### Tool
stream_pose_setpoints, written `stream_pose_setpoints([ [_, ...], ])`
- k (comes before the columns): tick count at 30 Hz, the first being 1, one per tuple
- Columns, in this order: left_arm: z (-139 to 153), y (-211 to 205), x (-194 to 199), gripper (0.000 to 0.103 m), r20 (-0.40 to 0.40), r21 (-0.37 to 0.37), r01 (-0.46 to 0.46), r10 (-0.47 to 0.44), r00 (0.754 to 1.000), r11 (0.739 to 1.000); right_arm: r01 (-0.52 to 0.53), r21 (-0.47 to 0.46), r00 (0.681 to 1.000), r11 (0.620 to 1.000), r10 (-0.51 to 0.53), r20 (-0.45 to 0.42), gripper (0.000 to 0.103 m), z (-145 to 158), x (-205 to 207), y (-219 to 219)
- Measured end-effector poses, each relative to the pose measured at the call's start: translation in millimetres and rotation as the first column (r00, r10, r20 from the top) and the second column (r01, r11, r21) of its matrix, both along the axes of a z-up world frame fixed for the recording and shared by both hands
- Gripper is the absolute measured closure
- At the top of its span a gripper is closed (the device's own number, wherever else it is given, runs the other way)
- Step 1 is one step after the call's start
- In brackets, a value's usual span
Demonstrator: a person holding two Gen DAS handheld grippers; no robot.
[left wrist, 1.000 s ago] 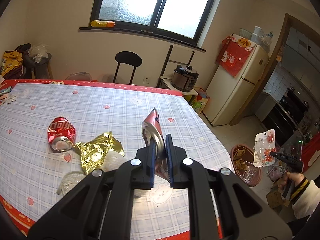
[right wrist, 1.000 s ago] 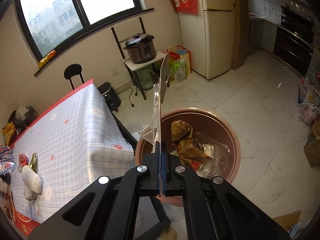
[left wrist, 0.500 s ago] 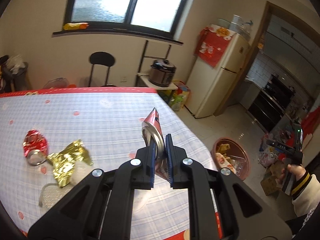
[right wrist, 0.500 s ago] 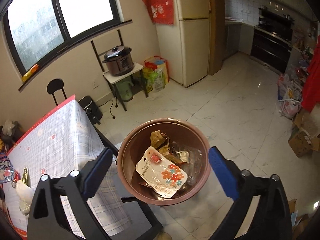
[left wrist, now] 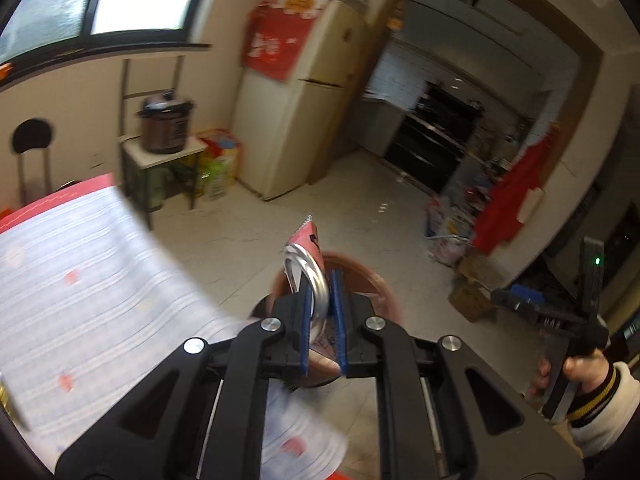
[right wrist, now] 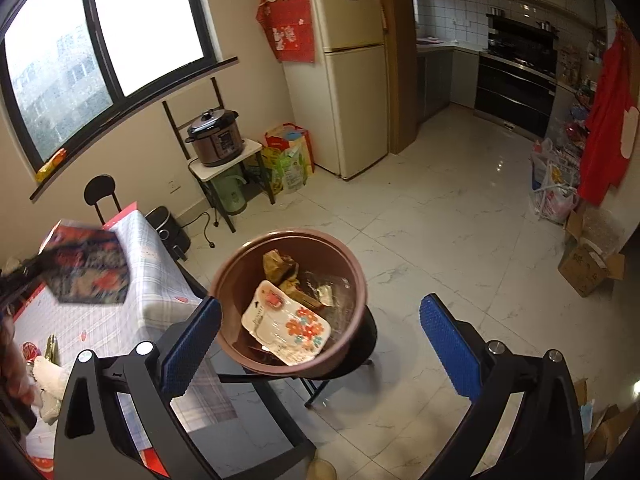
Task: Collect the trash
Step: 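Carry the card and wrapper to the brown bin and release both inside, then return both tools to the table and grasp the bubble wrap with the right tool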
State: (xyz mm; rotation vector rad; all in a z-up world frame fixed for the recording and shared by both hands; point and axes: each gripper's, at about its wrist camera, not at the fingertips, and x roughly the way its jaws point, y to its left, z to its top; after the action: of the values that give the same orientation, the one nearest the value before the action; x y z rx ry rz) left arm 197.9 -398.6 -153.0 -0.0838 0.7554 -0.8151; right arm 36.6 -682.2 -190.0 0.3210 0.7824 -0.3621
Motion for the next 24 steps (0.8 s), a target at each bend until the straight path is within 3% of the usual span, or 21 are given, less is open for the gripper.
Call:
stream_pose_setpoints([
  [1,3,-17,2,0.084,0.025,-0.004,0.019,-0.019,1.0,1.0,0.01,0.001,1.0,1.0,-0.01,-0.003,0.005,-1,-4,-4],
  [3,9,-36,7,0.035,0.053,-0.01,0.014,-0.014,0.999,1.0,0.036,0.005,0.999,0.999,-0.036,-0.008,0.005,-2,-11,-11],
  [7,23,-37,12,0.025,0.062,-0.064,-0.011,0.015,0.998,0.998,0.061,0.012,0.998,0.998,-0.061,0.006,0.005,0,-22,-19],
  [9,30,-25,9,0.017,0.089,-0.059,-0.036,0.042,0.995,0.998,0.061,0.014,0.998,0.998,-0.061,0.015,0.005,2,-23,-19],
  [15,36,41,3,0.007,0.103,0.004,-0.181,0.179,0.978,0.984,0.015,0.018,1.0,1.0,-0.016,0.026,0.005,6,-12,3],
  [20,40,127,-6,0.006,0.115,0.053,-0.342,0.334,0.935,0.938,-0.055,0.03,0.998,0.998,0.053,0.039,0.005,12,17,43],
  [24,44,209,-23,0.006,0.13,0.101,-0.497,0.484,0.866,0.862,-0.134,0.042,0.99,0.99,0.133,0.042,0.005,15,44,91],
])
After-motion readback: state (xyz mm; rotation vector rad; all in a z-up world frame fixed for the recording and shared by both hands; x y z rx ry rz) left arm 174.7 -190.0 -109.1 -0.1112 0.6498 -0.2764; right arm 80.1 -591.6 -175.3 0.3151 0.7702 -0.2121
